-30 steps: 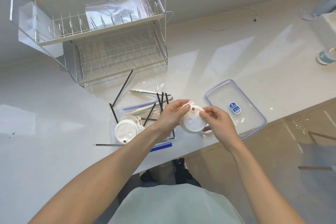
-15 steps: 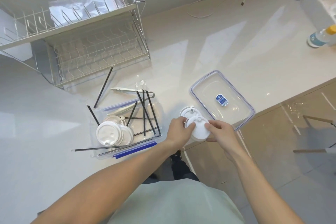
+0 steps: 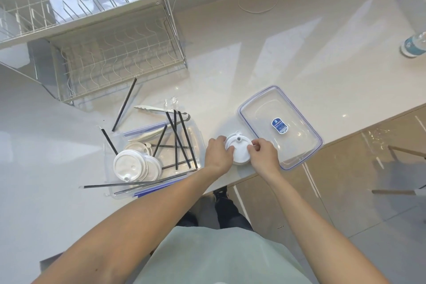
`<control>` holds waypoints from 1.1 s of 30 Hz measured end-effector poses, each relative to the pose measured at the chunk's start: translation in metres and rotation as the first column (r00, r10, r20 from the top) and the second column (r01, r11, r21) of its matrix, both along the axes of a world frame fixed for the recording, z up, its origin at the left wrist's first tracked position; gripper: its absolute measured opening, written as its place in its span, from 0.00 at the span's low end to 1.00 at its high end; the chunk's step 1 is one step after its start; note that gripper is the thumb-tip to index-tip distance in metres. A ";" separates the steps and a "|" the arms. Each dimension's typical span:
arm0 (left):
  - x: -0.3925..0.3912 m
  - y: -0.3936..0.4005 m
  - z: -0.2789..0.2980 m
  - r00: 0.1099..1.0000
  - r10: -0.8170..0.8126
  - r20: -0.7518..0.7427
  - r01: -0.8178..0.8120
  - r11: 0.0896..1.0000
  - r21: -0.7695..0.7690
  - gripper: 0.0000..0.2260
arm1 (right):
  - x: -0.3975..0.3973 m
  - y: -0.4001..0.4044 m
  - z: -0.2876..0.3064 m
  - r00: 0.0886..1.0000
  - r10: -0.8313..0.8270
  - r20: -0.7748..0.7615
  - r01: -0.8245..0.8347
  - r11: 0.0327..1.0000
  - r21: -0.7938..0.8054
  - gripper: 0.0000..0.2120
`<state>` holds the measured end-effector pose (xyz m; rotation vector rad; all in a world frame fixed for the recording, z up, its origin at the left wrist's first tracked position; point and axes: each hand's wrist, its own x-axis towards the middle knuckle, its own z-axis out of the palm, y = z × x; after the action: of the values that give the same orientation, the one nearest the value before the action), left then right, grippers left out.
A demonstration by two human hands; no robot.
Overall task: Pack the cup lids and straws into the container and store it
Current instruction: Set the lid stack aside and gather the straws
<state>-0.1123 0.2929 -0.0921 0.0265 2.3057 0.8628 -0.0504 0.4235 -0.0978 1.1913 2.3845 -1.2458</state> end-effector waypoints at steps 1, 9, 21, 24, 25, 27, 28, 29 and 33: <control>0.000 0.000 -0.001 1.000 0.001 -0.002 -0.001 1.000 0.003 0.15 | 0.000 0.000 0.000 1.000 0.008 0.004 -0.008 1.000 0.004 0.12; -0.004 0.003 0.000 0.999 0.039 0.038 -0.040 0.999 0.016 0.16 | -0.005 0.005 0.005 0.994 0.070 0.086 -0.073 0.997 0.037 0.11; -0.042 -0.096 0.075 0.945 0.221 -0.241 -0.178 0.966 0.188 0.13 | -0.072 -0.073 0.070 0.904 0.302 -0.303 -0.319 0.948 -0.007 0.06; -0.051 -0.155 0.081 0.917 0.291 -0.273 -0.271 0.956 0.109 0.13 | -0.089 -0.116 0.073 0.838 0.450 -0.308 -0.503 0.856 -0.117 0.04; -0.052 -0.175 0.080 0.908 0.304 -0.287 -0.295 0.952 0.075 0.14 | -0.093 -0.131 0.072 0.814 0.504 -0.290 -0.557 0.818 -0.142 0.04; -0.051 -0.210 0.077 0.893 0.294 -0.341 -0.313 0.950 -0.001 0.15 | -0.098 -0.159 0.067 0.741 0.633 -0.226 -0.669 0.725 -0.162 0.04; -0.050 -0.225 0.074 0.894 0.270 -0.357 -0.305 0.951 -0.045 0.16 | -0.099 -0.170 0.064 0.694 0.696 -0.181 -0.720 0.676 -0.159 0.04; -0.050 -0.235 0.072 0.907 0.232 -0.351 -0.281 0.955 -0.094 0.17 | -0.099 -0.179 0.061 0.654 0.745 -0.132 -0.756 0.639 -0.143 0.06; -0.049 -0.262 0.062 0.959 0.000 -0.284 -0.070 0.969 -0.236 0.24 | -0.095 -0.210 0.045 0.572 0.820 0.019 -0.816 0.571 -0.090 0.09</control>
<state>-0.1613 0.0312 -0.0299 0.0002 2.6744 0.6176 -0.1458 0.2140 -0.0529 -0.0170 2.3188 -0.9044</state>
